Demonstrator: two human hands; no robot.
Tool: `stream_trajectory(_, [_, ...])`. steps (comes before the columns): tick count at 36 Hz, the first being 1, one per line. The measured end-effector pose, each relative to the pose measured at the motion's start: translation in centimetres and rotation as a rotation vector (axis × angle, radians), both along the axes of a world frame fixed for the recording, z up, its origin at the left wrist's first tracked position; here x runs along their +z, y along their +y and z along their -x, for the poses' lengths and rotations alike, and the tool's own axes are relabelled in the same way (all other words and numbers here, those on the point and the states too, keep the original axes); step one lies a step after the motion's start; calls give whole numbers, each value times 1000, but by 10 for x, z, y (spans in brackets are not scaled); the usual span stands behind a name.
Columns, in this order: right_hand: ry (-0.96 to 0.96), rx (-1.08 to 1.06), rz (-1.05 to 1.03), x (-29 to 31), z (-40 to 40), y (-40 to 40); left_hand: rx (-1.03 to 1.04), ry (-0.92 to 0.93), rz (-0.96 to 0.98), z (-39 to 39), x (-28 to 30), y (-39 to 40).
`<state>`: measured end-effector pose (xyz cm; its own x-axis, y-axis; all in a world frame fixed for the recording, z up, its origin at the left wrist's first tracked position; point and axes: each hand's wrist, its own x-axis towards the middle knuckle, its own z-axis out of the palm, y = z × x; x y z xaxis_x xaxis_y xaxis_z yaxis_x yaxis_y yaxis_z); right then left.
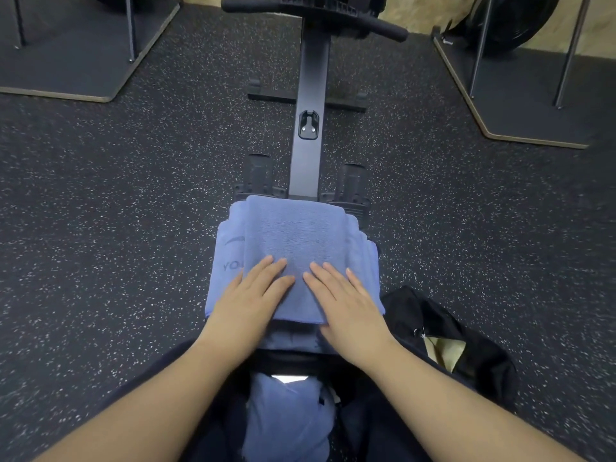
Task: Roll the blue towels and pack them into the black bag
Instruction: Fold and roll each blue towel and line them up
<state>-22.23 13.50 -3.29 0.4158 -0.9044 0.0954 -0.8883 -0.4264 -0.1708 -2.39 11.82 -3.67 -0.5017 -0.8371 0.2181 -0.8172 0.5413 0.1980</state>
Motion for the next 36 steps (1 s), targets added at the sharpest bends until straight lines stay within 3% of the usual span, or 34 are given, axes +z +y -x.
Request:
stream_trajectory(5, [-16, 15, 5, 2, 4, 0, -41, 154, -4, -11, 18, 9])
stream_trajectory(12, [-69, 0, -19, 7, 9, 4, -106, 279, -172, -21, 26, 24])
stream_trajectory(16, [-130, -45, -88, 11, 12, 8, -124, 262, -176, -23, 19, 26])
stream_trajectory(25, [-212, -98, -151, 20, 13, 16, 58, 135, -81, -14, 15, 21])
stream_trajectory(29, [-137, -110, -196, 27, 11, 19, 91, 136, -31, -12, 9, 17])
stream_trajectory(36, [-98, -96, 91, 24, -13, 18, 107, 194, 0, -12, 13, 18])
